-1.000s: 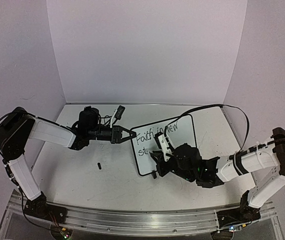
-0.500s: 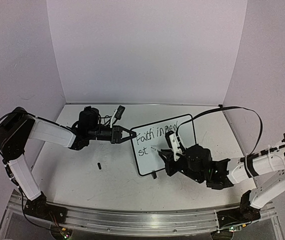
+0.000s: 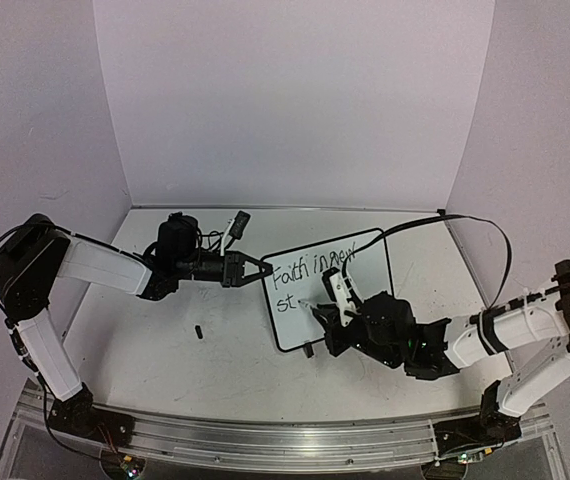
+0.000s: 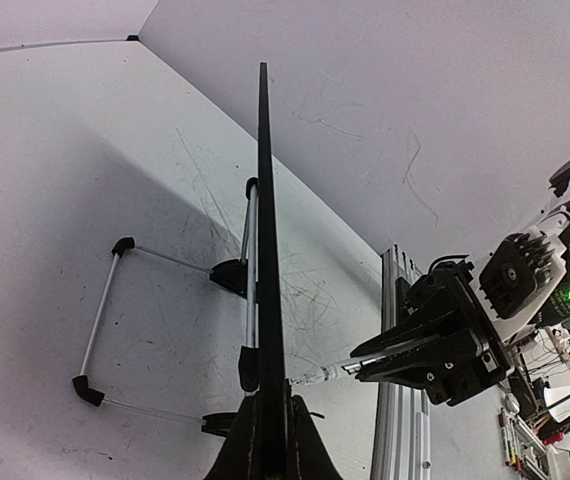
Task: Write a sentence on the whiteboard
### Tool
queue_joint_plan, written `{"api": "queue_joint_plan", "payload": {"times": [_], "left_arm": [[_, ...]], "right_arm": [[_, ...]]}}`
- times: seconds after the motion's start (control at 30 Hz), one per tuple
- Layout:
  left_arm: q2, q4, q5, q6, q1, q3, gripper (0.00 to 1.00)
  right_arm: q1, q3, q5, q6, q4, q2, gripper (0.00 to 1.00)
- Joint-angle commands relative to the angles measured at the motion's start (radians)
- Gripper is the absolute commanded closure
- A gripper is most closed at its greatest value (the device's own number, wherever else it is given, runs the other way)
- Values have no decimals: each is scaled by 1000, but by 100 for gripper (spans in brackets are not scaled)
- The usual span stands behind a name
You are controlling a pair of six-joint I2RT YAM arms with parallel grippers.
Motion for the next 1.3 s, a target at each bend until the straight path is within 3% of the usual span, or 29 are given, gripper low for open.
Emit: {"api": "queue_joint_plan", "payload": {"times": [0.0, 1.27], "left_arm": [[-18, -23, 96, -2, -37, 31, 100], [-16, -23, 94, -2, -38, 32, 100]], "right_arm": [[0, 40, 58, 12, 18, 0, 100], [0, 48, -20, 15, -27, 42, 100]]}}
